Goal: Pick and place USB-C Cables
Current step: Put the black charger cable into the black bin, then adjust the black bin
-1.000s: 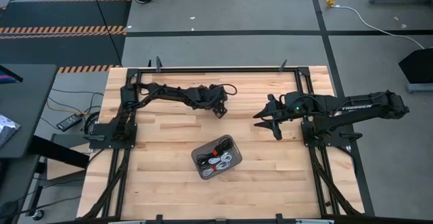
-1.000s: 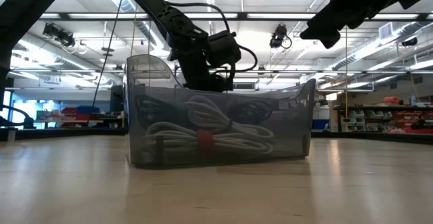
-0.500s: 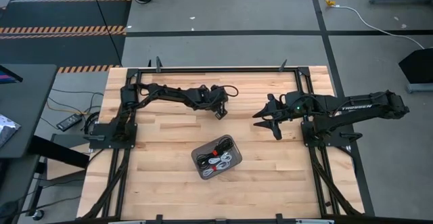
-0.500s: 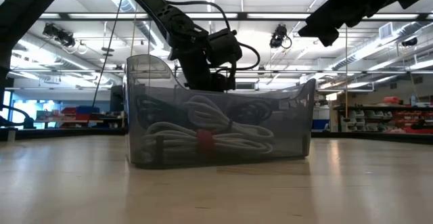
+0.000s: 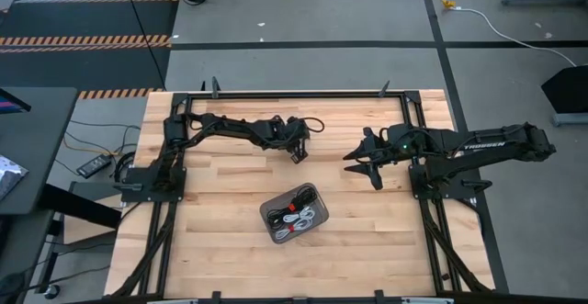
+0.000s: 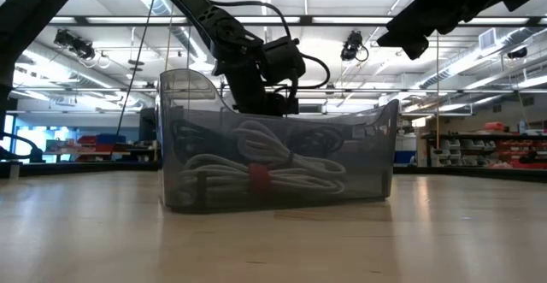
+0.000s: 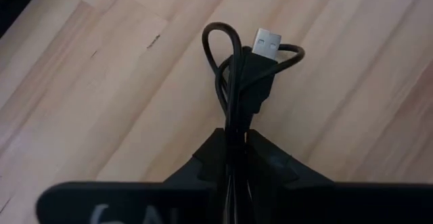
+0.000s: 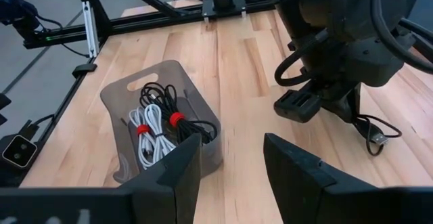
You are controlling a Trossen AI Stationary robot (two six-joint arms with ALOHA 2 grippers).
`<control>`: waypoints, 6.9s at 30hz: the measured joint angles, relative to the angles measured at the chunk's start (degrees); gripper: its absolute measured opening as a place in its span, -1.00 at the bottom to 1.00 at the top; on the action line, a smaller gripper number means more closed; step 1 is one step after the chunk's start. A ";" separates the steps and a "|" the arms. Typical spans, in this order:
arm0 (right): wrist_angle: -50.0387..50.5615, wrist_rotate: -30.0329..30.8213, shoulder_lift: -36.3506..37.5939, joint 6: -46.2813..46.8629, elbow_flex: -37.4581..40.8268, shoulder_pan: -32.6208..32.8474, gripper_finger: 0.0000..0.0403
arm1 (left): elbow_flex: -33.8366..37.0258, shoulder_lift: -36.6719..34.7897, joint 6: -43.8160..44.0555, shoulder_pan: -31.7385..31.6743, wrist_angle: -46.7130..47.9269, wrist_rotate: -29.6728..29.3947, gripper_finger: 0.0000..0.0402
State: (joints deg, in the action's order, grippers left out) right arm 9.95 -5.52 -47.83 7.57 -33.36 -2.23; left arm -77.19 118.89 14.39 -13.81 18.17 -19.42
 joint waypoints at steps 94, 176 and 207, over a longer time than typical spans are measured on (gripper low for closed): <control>2.10 -2.09 -3.69 -1.17 0.00 0.01 -0.18 | -0.83 -8.85 31.03 32.93 2.19 2.35 -0.10; -8.85 10.97 -7.26 -8.79 1.02 7.97 -0.18 | 17.55 -36.12 -14.68 11.37 -27.65 17.05 -0.15; -8.40 11.97 -0.66 -5.26 1.01 6.76 -0.18 | 37.55 -42.84 -10.51 13.46 -50.70 14.47 -0.15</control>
State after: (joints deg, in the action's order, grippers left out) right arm 1.55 6.45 -48.49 2.32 -32.36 4.54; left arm -39.64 76.05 3.88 -0.35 -32.52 -4.96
